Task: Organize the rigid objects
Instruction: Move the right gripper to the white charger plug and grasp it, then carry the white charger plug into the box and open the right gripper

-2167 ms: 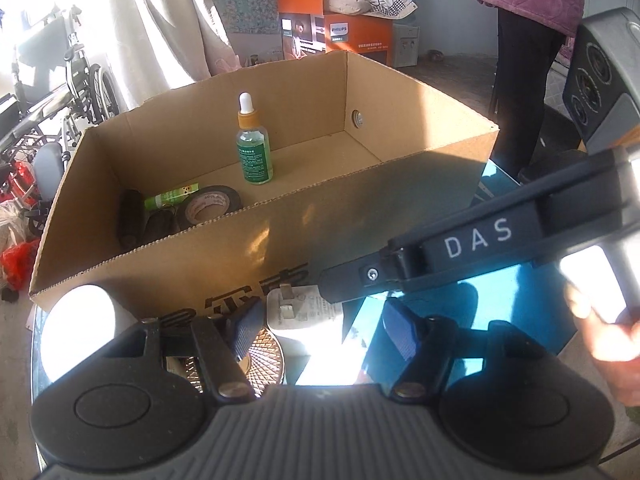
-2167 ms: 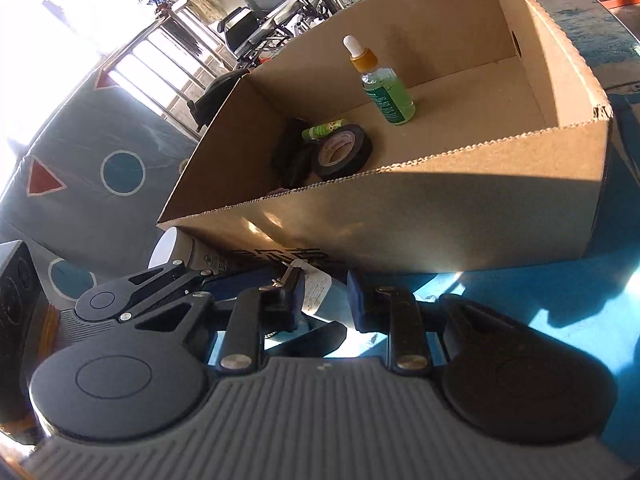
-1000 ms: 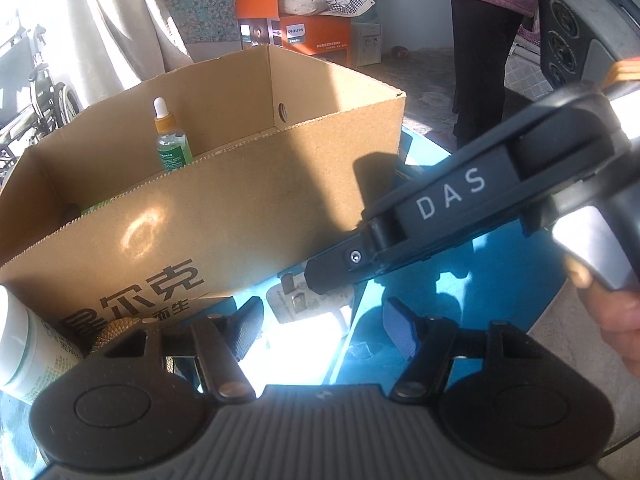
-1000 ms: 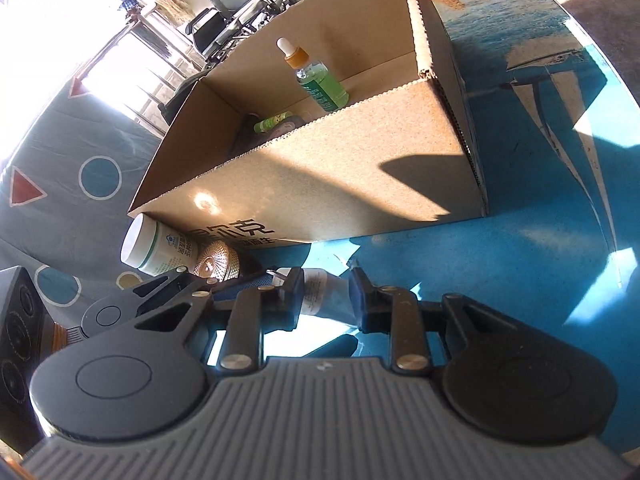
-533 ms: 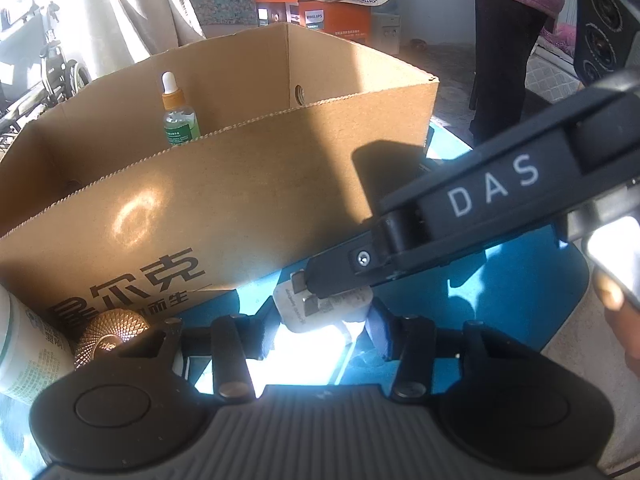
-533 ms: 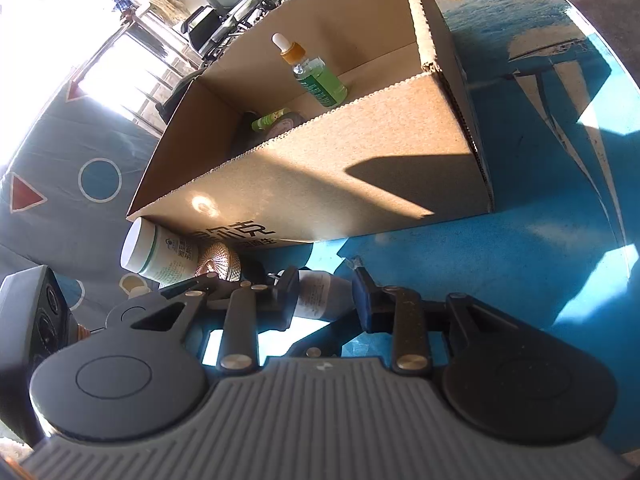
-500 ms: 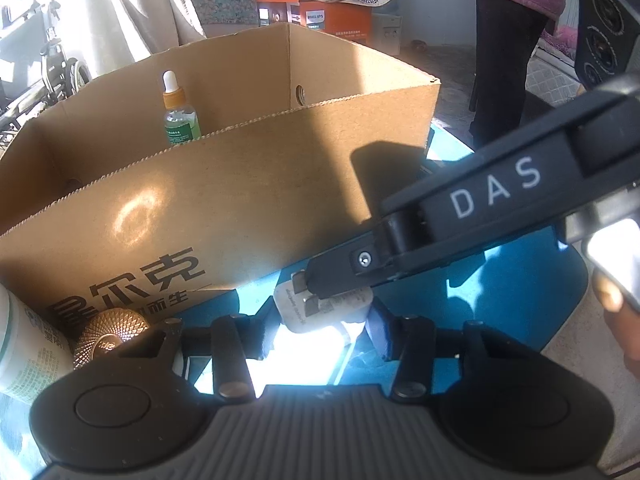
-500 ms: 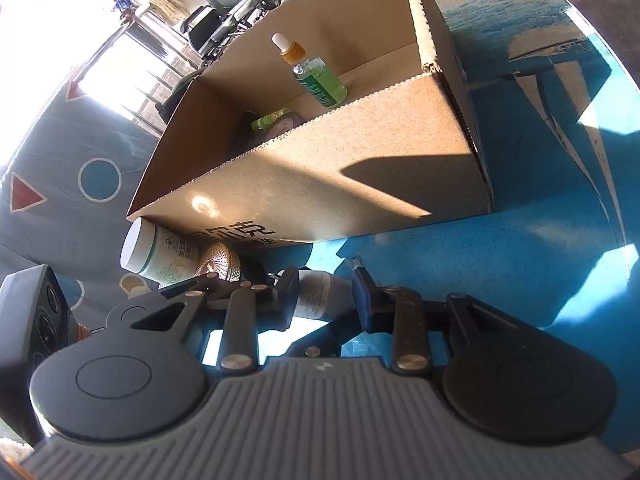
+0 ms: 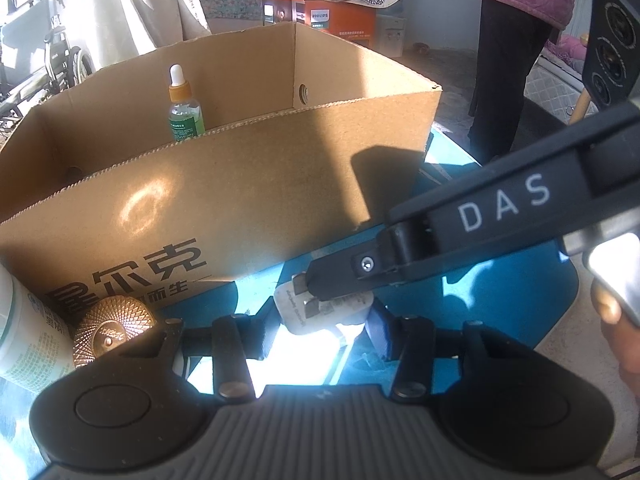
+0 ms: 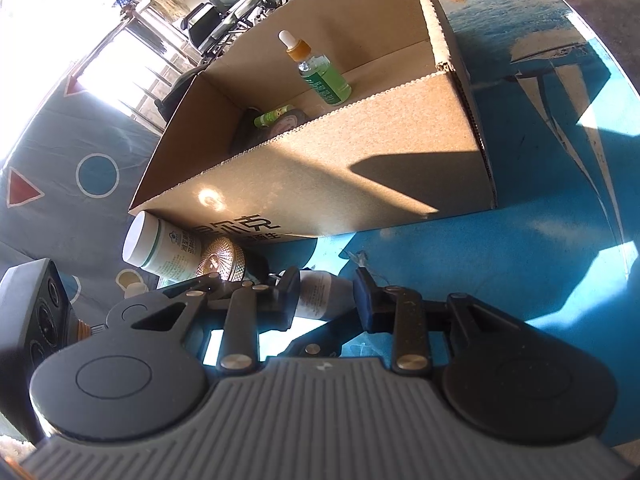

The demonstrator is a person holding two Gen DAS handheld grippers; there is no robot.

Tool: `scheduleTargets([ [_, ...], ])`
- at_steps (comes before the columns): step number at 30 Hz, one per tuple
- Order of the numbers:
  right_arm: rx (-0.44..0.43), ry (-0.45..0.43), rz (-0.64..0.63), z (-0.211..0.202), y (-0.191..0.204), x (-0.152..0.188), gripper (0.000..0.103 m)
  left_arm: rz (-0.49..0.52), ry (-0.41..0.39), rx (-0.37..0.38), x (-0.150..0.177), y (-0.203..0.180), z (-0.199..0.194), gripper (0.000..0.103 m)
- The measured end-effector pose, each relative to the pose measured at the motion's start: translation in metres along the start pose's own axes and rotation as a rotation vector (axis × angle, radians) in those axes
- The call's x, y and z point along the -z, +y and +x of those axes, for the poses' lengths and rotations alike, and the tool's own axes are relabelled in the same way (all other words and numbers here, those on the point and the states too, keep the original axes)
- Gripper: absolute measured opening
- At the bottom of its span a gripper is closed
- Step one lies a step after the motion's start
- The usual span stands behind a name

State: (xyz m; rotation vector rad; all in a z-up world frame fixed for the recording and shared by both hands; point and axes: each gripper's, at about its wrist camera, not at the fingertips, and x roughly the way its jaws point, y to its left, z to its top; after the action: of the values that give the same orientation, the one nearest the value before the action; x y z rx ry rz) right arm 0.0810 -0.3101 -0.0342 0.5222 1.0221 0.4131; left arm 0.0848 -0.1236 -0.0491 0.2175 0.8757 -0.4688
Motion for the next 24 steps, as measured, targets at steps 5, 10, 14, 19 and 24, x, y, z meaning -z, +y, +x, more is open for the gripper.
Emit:
scheduleTargets([
  [5, -0.009, -0.012, -0.012, -0.007, 0.006, 0.002, 0.029, -0.005, -0.013, -0.005, 0.0, 0.002, -0.008, 0.047],
  [10, -0.024, -0.034, -0.034, -0.02, 0.015, 0.005, 0.029, -0.001, -0.044, -0.023, 0.0, -0.001, -0.025, 0.047],
  [14, -0.037, -0.055, -0.055, -0.033, 0.024, 0.007, 0.029, 0.003, -0.074, -0.043, -0.001, -0.005, -0.039, 0.047],
  [19, -0.051, -0.092, -0.088, -0.051, 0.038, 0.007, 0.029, 0.005, -0.121, -0.064, -0.004, -0.01, -0.062, 0.047],
  [24, -0.08, -0.148, -0.132, -0.072, 0.057, -0.001, 0.029, 0.013, -0.182, -0.098, -0.019, -0.009, -0.088, 0.047],
])
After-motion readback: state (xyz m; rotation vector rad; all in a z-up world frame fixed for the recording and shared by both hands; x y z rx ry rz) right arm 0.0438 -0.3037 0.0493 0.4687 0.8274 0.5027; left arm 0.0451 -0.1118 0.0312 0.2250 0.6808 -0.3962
